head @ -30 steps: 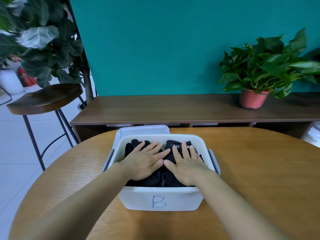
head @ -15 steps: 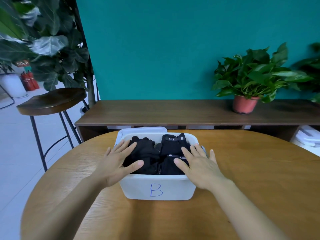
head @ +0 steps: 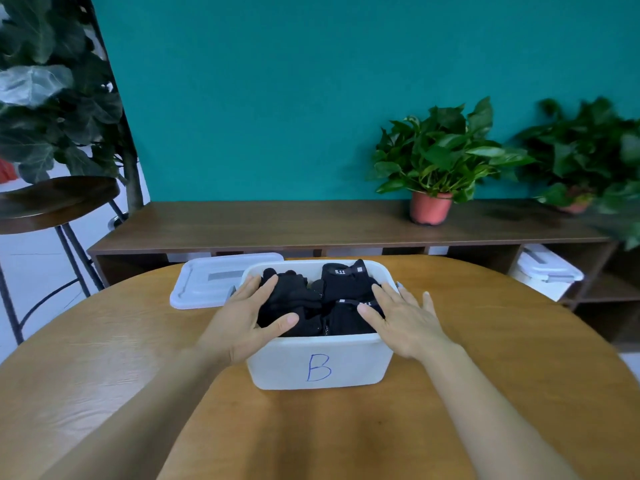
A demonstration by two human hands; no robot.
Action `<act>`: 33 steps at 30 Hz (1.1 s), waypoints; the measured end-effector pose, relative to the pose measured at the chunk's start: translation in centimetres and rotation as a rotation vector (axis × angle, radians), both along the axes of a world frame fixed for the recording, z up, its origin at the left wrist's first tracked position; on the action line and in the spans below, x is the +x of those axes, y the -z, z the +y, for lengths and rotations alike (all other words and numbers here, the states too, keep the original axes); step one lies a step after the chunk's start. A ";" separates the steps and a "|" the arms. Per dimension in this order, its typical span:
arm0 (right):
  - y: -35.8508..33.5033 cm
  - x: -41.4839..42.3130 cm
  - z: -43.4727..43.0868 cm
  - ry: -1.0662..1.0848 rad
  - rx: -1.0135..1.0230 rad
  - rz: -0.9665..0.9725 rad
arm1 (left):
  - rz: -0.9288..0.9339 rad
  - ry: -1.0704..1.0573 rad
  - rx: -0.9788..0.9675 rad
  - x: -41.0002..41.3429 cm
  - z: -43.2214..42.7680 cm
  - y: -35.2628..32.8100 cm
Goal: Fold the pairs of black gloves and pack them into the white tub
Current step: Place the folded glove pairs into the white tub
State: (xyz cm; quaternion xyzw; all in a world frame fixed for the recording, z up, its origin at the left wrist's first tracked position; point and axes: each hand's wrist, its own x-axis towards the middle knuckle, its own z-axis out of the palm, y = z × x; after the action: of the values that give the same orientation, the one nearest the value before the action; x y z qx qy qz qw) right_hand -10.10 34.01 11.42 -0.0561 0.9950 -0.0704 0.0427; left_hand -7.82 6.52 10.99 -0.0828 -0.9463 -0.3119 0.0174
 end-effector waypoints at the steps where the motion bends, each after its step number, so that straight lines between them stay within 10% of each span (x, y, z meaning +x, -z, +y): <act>1: 0.0 -0.1 1.1 0.012 0.007 0.005 | 0.005 0.005 -0.011 -0.1 1.2 -0.1; 20: -0.3 -1.9 12.5 0.146 0.011 0.024 | 0.029 0.100 -0.264 -4.1 13.5 -0.1; 33: -4.7 -1.2 -0.4 -0.011 -0.019 0.172 | 0.064 -0.080 -0.327 1.0 -0.5 -2.3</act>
State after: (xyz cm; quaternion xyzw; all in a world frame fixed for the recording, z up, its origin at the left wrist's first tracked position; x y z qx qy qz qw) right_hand -11.27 33.60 16.11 -0.0679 0.9940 -0.0745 -0.0431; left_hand -6.77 6.06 13.33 -0.0568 -0.9860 -0.1500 0.0460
